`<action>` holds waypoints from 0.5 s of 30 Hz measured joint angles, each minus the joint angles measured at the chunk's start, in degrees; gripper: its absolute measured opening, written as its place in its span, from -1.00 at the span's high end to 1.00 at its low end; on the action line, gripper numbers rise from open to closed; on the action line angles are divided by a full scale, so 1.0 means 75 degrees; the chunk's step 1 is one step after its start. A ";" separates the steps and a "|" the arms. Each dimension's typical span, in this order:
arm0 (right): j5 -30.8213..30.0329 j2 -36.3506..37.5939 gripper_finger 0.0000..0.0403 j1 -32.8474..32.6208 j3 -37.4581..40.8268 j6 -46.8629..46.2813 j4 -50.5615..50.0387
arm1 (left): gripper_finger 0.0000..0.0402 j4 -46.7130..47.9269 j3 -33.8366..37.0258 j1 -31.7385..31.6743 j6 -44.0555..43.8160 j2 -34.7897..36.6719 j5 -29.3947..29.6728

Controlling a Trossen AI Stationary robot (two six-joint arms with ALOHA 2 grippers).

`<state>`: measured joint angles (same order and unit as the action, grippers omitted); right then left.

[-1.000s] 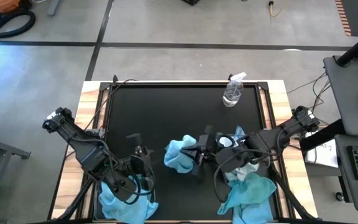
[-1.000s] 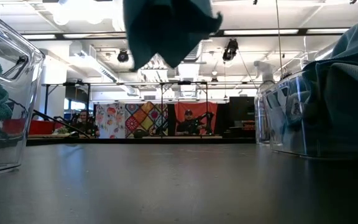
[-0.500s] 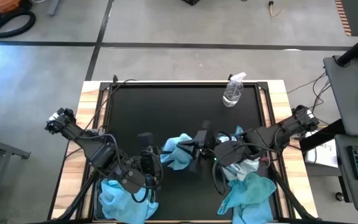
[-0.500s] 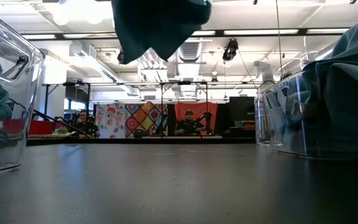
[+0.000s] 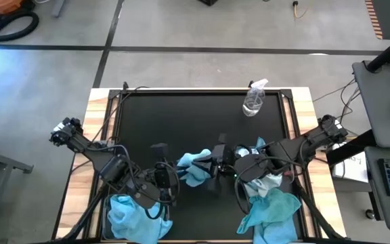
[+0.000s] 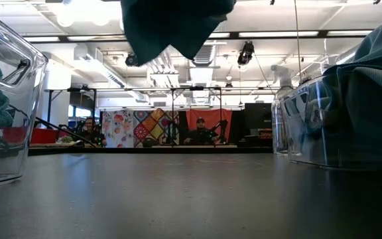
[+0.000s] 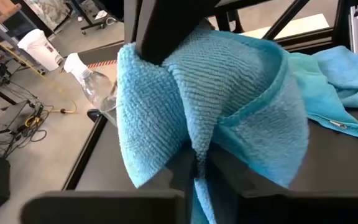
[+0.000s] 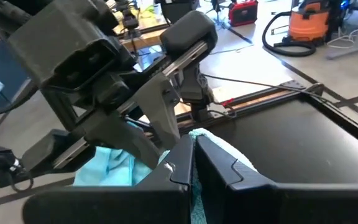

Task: Sort microfiber towel by color & place in baskets
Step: Put the blue microfiber towel into the left transparent bin

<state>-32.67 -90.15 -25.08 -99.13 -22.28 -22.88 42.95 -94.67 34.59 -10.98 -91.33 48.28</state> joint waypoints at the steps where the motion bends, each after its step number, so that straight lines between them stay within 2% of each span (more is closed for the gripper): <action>1: 0.0018 0.0000 0.96 0.0000 0.0000 0.0000 -0.0003 | 0.95 0.0000 0.0000 0.0000 -0.0008 0.0002 -0.0069; 12: 0.0225 0.0000 0.93 -0.0020 0.0000 0.0382 -0.0096 | 1.00 0.0086 0.0000 0.0009 0.0000 0.0011 -0.0202; 15: 0.0714 0.0000 0.83 -0.0020 0.0000 0.0379 -0.0107 | 1.00 0.0165 0.0000 0.0012 0.0000 0.0012 -0.0205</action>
<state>-27.32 -90.15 -25.23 -99.13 -19.44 -23.68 44.18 -94.67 34.68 -10.98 -91.24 46.74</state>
